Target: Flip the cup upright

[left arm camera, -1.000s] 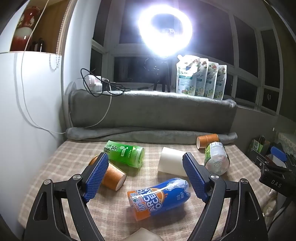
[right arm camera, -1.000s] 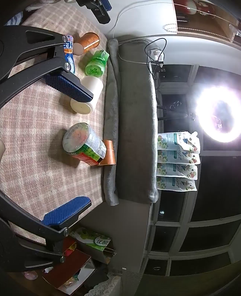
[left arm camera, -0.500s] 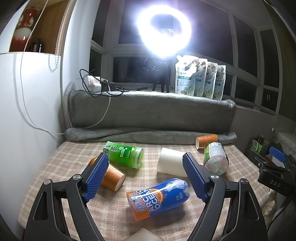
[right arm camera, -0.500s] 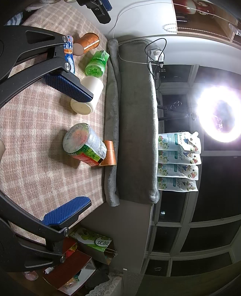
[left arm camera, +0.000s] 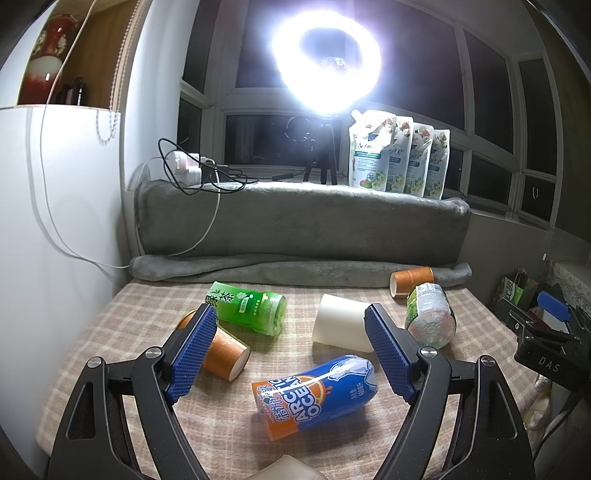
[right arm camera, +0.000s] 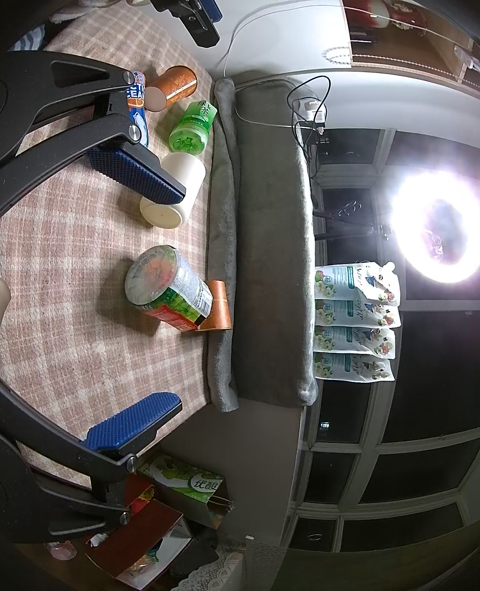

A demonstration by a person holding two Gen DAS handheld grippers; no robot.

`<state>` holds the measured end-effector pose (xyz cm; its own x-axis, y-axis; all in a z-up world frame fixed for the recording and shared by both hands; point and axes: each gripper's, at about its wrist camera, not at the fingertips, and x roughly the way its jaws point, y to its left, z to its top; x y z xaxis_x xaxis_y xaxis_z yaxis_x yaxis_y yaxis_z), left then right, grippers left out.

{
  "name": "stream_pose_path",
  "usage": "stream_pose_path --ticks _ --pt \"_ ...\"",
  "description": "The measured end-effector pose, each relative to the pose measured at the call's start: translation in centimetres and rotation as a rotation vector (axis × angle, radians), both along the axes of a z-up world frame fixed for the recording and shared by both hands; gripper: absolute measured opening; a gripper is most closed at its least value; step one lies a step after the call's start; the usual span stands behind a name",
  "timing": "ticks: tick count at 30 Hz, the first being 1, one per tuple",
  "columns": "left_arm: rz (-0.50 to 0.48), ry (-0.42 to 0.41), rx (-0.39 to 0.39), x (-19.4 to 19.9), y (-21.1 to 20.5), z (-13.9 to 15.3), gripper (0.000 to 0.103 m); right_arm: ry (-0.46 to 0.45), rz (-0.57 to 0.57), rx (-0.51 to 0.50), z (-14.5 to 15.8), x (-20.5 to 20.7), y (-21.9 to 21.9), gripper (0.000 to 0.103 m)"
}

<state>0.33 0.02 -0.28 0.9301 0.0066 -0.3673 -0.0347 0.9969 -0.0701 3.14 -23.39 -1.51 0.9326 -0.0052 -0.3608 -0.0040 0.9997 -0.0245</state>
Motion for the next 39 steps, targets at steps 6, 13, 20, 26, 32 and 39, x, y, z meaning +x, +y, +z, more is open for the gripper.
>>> stream_pose_path --ticks 6,13,20,26,32,39 --pt "0.0 -0.001 0.0 -0.04 -0.03 -0.04 0.082 0.001 0.0 0.003 -0.04 0.08 -0.09 0.103" --pt "-0.002 -0.001 0.002 -0.2 -0.28 0.19 0.082 0.005 0.002 0.007 -0.24 0.13 -0.12 0.103" --pt "-0.002 0.0 0.0 -0.2 -0.26 0.17 0.082 0.007 0.002 0.009 -0.04 0.35 -0.48 0.103" --pt "-0.002 0.0 0.0 -0.19 -0.26 0.18 0.082 0.01 0.006 0.01 -0.39 0.17 -0.08 0.103" --pt "-0.002 0.001 0.001 -0.19 -0.26 0.17 0.082 0.012 0.006 0.013 -0.43 0.31 -0.07 0.103" --pt "-0.003 0.003 -0.002 -0.24 -0.27 0.11 0.082 0.018 0.006 0.018 -0.67 0.76 -0.08 0.103"
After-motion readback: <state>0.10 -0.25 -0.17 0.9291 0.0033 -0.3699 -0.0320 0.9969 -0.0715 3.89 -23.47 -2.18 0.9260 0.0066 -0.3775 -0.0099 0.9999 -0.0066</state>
